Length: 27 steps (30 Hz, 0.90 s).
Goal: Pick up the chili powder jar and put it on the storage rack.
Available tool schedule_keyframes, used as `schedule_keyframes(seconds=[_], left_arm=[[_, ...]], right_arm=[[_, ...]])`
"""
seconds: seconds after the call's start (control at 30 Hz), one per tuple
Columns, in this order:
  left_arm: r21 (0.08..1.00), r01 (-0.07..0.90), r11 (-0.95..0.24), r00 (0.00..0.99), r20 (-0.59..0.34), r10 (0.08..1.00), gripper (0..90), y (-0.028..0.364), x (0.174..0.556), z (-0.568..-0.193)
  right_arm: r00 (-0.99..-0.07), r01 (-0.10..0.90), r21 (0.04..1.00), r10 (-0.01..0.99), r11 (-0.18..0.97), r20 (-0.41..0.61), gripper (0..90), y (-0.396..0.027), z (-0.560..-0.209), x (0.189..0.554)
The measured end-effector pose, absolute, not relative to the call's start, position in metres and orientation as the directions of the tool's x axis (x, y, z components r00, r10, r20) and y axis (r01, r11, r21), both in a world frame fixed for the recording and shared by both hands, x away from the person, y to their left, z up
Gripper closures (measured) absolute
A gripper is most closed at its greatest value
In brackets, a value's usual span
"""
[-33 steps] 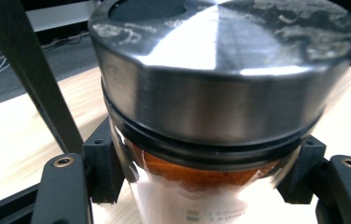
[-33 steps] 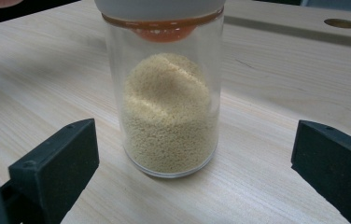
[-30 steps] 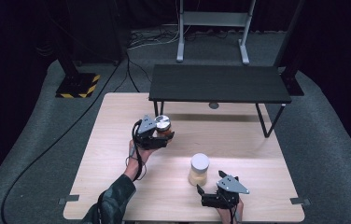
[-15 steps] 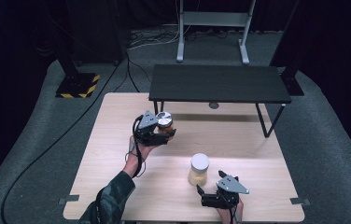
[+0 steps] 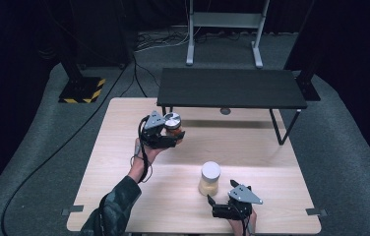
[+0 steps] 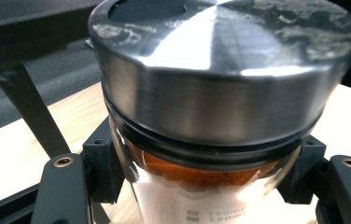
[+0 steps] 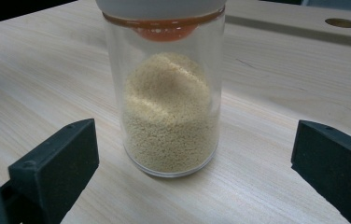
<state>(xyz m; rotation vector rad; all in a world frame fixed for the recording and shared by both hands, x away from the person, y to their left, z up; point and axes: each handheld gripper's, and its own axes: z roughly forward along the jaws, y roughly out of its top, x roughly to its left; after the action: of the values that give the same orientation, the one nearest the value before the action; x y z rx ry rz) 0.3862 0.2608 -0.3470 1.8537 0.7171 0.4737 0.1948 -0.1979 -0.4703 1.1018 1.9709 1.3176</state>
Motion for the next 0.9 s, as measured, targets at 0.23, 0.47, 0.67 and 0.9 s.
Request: schedule_keyframes(seconds=[0.23,0.47,0.67,0.9], left_arm=[[0.927,0.253,-0.275,0.745,-0.005,0.667,31.3,0.260,0.389,-0.338],[0.927,0.255,-0.274,0.748,-0.010,0.664,31.3,0.258,0.393,-0.333],[0.930,0.258,-0.264,0.748,-0.019,0.663,31.3,0.257,0.396,-0.328],[0.931,0.259,-0.258,0.747,-0.024,0.664,31.2,0.258,0.401,-0.320]], right_arm=[[-0.535,0.339,0.920,0.844,0.195,0.019,0.0,-0.198,-0.470,0.195],[-0.534,0.339,0.921,0.845,0.193,0.019,0.0,-0.198,-0.470,0.195],[-0.535,0.338,0.921,0.845,0.193,0.019,0.0,-0.199,-0.471,0.195],[-0.535,0.338,0.921,0.845,0.191,0.021,0.0,-0.199,-0.471,0.195]])
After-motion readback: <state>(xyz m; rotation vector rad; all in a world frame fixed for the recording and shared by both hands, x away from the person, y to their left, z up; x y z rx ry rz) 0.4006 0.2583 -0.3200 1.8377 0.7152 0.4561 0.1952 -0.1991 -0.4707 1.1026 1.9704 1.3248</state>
